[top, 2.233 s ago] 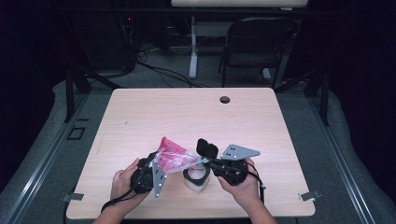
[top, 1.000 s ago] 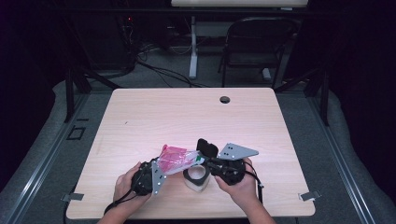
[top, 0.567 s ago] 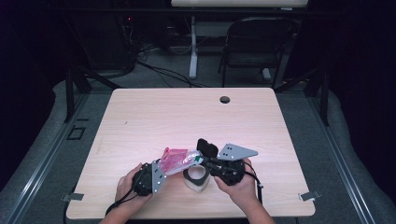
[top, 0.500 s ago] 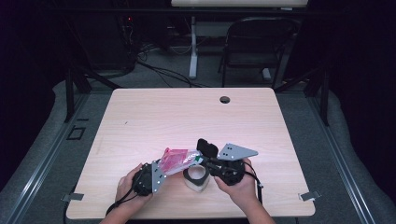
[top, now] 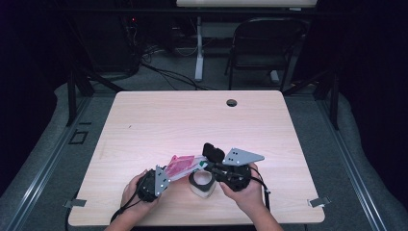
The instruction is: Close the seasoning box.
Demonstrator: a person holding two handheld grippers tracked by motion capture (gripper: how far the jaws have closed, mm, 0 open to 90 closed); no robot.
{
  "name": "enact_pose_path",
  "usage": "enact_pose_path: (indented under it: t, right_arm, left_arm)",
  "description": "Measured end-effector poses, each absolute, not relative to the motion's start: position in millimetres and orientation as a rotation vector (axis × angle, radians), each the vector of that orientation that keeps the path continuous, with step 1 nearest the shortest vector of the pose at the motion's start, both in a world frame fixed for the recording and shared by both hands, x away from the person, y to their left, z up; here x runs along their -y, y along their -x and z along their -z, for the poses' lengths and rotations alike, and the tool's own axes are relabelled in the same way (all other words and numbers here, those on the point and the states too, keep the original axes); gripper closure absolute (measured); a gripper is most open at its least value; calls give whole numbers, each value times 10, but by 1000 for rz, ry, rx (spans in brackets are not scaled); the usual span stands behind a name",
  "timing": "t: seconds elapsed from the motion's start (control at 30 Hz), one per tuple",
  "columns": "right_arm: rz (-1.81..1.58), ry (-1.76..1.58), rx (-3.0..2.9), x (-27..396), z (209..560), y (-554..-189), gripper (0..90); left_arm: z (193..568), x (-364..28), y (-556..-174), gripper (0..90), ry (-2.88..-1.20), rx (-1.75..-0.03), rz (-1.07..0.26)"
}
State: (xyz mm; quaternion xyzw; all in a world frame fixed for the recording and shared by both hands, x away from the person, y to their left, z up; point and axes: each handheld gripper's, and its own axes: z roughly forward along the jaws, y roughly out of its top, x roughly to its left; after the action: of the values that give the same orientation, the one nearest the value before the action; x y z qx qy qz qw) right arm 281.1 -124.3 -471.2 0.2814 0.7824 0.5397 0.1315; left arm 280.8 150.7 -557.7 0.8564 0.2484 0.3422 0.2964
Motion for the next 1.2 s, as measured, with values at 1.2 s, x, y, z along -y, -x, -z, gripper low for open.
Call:
enact_pose_path:
  t: [1.2]
  right_arm:
    - [-1587,-828,-2294,1228,4748,-2840,864]
  left_arm:
    - [5668,-1559,-2891,727,-2264,-728,-727]
